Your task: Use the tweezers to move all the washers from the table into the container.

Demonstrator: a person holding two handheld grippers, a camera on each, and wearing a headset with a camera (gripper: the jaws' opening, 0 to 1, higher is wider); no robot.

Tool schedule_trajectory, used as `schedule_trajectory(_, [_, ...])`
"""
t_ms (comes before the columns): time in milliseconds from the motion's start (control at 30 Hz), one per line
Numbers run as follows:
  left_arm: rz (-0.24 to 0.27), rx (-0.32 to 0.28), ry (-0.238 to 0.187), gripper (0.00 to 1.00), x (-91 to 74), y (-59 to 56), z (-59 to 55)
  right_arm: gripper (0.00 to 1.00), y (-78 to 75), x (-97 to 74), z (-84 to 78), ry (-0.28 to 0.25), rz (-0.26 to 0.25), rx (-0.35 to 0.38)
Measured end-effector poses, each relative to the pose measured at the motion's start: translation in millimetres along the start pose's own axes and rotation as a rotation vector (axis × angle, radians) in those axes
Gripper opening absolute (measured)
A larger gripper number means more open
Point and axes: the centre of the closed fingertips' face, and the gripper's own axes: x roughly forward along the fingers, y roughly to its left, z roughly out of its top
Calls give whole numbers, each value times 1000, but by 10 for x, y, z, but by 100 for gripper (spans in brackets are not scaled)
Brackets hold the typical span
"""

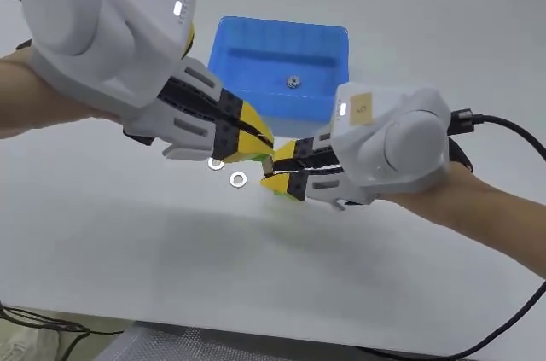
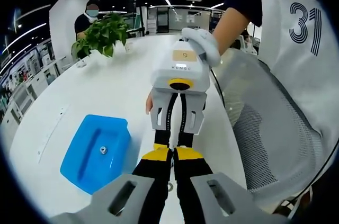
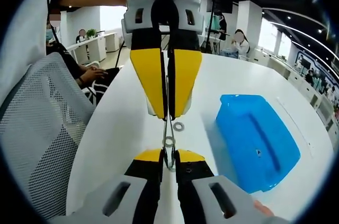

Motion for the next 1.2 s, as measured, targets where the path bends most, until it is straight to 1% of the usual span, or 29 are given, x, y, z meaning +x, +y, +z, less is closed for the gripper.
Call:
schedule_trajectory(67, [-7, 8, 9, 6, -2, -10, -1, 10, 5, -7, -5, 11, -2, -10])
schedule_trajectory(167, [-12, 3, 6, 6, -40, -4, 38, 10, 6, -42, 35, 2, -2, -6])
schedule_trajectory(233, [-15, 7, 2, 6, -98, 5, 99, 10, -1, -89, 106, -9, 1, -8])
schedule_trajectory(333, [-19, 22, -6, 6, -178, 21, 185, 10, -25, -153, 209, -19, 3, -30])
schedule_trajectory(367, [-12, 32, -11, 6, -210, 41, 225, 10, -56, -184, 251, -26, -5, -39])
schedule_trajectory(400, [-8, 37, -14, 6, -228, 61, 220, 10, -66, -196, 264, -28, -6, -38])
schedule_trajectory(433, [-4, 43, -20, 6, -263, 86, 254, 10, -94, -232, 308, -33, -7, -41])
schedule_trajectory(500, [5, 54, -26, 6, -297, 117, 301, 10, -158, -291, 384, -37, -20, -68])
schedule_trajectory(567, [17, 71, -38, 6, -363, 171, 403, 10, -220, -346, 463, -41, -28, -86])
schedule_trajectory(600, [21, 78, -40, 6, -386, 192, 434, 10, -245, -367, 491, -43, -30, -92])
schedule_trajectory(700, [44, 126, -45, 6, -455, 282, 547, 10, -367, -445, 614, -53, -48, -118])
schedule_trajectory(733, [42, 125, -45, 6, -471, 318, 564, 10, -393, -459, 638, -54, -50, -126])
schedule_trajectory(767, [50, 140, -43, 6, -485, 357, 579, 10, -438, -474, 670, -54, -57, -137])
schedule_trajectory(833, [51, 148, -40, 6, -520, 419, 615, 10, -486, -484, 704, -53, -59, -147])
schedule_trajectory(867, [52, 159, -36, 6, -541, 444, 642, 10, -536, -489, 726, -51, -68, -159])
schedule_trajectory(1000, [57, 180, -28, 6, -555, 562, 660, 10, -693, -483, 774, -55, -85, -170])
schedule_trajectory(1033, [58, 182, -27, 6, -555, 613, 651, 10, -712, -478, 773, -56, -87, -170])
schedule_trajectory(1067, [59, 183, -25, 6, -552, 646, 643, 10, -772, -463, 767, -56, -93, -165])
schedule_trajectory(1200, [66, 186, -25, 6, -519, 798, 618, 10, -937, -414, 736, -55, -120, -161])
